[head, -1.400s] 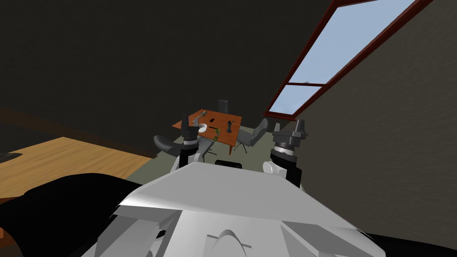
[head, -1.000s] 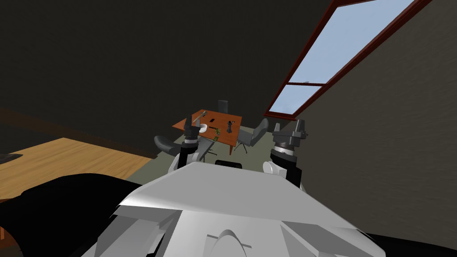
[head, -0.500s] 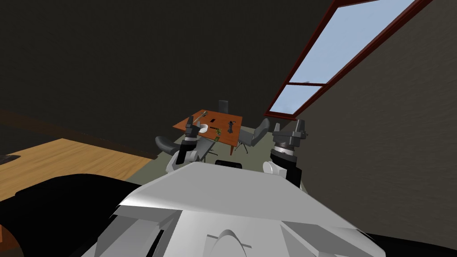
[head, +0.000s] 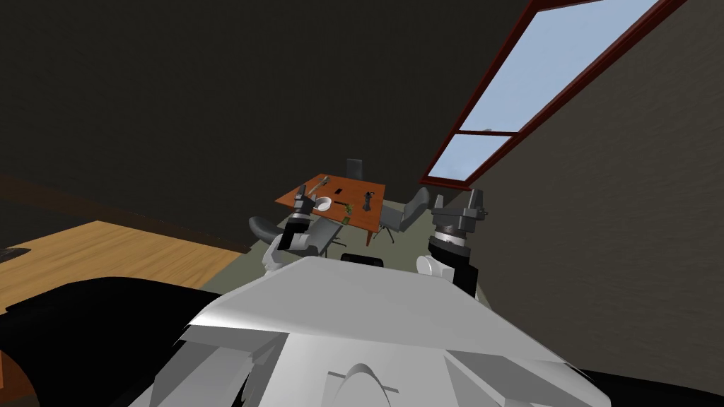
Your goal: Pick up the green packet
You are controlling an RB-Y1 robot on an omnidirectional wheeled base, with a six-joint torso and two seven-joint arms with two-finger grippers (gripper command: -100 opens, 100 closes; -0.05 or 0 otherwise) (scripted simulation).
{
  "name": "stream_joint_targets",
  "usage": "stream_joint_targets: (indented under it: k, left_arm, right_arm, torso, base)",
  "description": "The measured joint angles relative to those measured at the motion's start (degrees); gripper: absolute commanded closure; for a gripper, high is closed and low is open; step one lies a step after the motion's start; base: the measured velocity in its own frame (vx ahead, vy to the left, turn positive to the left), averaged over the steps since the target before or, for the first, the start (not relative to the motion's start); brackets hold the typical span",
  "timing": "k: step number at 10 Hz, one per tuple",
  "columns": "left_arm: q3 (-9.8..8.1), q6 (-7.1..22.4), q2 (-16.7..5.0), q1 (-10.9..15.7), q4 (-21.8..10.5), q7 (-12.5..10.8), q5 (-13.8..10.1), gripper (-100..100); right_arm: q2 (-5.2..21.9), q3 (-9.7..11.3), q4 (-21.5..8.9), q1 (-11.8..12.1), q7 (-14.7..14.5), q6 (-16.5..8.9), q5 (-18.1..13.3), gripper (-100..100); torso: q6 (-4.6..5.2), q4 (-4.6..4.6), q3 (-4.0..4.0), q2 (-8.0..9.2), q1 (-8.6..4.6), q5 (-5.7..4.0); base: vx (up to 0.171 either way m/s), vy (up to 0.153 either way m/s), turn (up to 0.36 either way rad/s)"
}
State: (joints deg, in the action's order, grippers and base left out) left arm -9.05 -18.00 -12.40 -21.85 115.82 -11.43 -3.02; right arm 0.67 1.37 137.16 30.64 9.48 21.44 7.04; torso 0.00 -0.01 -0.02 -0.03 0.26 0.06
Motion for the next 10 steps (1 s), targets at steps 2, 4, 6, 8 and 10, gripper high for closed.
stream_joint_targets:
  k: [2, 4, 6, 8, 10]
  left_arm:
    - [-1.18, 2.94, -0.85, 0.98, -1.84, -1.50, -1.16, -100]
    - [-2.28, 5.35, -1.66, 2.14, -3.80, -2.88, -2.24, -100]
    - [-3.08, 7.49, -1.92, 3.13, -5.60, -4.08, -3.12, -100]
    - [-4.01, 10.38, -2.32, 4.14, -6.82, -5.35, -4.09, -100]
    - [-4.90, 13.58, -2.72, 5.45, -8.42, -6.66, -5.04, -100]
  right_arm:
    - [0.00, 0.00, 0.00, 0.00, 0.00, 0.00, 0.00, 0]
    - [0.00, 0.00, 0.00, 0.00, 0.00, 0.00, 0.00, 0]
    - [0.00, 0.00, 0.00, 0.00, 0.00, 0.00, 0.00, 0]
    - [0.00, 0.00, 0.00, 0.00, 0.00, 0.00, 0.00, 0]
    - [0.00, 0.00, 0.00, 0.00, 0.00, 0.00, 0.00, 0]
  torso:
    - [-0.01, 0.00, 0.00, -0.01, -0.04, -0.01]
    - [-0.01, -0.01, -0.01, -0.02, -0.11, -0.02]
    - [-0.01, -0.01, -0.01, -0.02, -0.11, -0.02]
    - [-0.01, -0.01, -0.02, -0.03, -0.13, -0.03]
    - [-0.01, -0.01, -0.01, -0.02, -0.14, -0.03]
  base:
    - [0.007, 0.043, -0.004]
    - [0.007, 0.029, -0.004]
    - [0.010, 0.035, -0.006]
    - [0.010, 0.030, -0.004]
    - [0.008, 0.026, -0.005]
